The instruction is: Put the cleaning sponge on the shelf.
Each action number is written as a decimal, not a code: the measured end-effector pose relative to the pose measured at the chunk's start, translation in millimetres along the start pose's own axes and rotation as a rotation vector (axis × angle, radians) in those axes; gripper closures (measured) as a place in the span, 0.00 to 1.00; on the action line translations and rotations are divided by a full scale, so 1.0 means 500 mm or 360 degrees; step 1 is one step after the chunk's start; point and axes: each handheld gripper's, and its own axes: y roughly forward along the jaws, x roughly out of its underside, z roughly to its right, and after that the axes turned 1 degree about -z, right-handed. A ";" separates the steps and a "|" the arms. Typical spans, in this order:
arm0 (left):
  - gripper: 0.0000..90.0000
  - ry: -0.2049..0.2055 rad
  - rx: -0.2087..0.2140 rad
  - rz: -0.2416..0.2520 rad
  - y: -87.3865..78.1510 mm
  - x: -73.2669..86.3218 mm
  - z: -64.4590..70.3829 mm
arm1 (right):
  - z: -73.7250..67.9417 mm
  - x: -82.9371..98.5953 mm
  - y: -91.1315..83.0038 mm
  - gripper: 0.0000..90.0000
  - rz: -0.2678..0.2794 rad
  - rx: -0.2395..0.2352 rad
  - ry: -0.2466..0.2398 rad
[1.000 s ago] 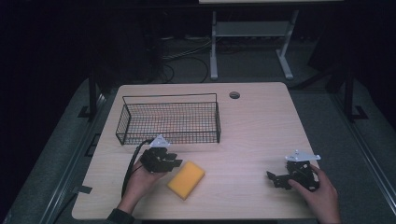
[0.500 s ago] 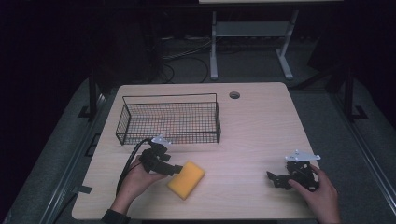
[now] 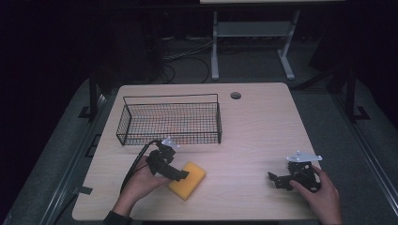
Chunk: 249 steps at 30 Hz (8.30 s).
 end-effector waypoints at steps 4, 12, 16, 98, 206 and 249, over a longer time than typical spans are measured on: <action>0.14 0.0042 -0.0001 -0.0035 0.004 -0.005 0.012 | 0.000 0.000 0.000 0.00 0.0000 0.0000 0.0000; 0.14 0.0068 -0.0001 -0.0064 0.020 -0.011 0.031 | 0.000 0.000 0.000 0.00 0.0000 0.0000 0.0000; 0.14 0.0080 0.0007 -0.0083 0.033 -0.012 0.041 | 0.000 0.000 0.000 0.00 0.0000 0.0000 0.0000; 0.24 0.0156 -0.0013 -0.0189 0.051 -0.003 0.041 | 0.000 0.000 0.000 0.00 0.0000 0.0000 0.0000; 0.24 -0.0143 -0.0298 0.0010 -0.136 -0.129 -0.226 | 0.000 0.000 0.000 0.00 0.0000 0.0000 0.0000; 0.24 -0.0366 -0.0485 0.0017 -0.127 -0.115 -0.386 | 0.000 0.000 0.000 0.00 0.0000 0.0001 -0.0003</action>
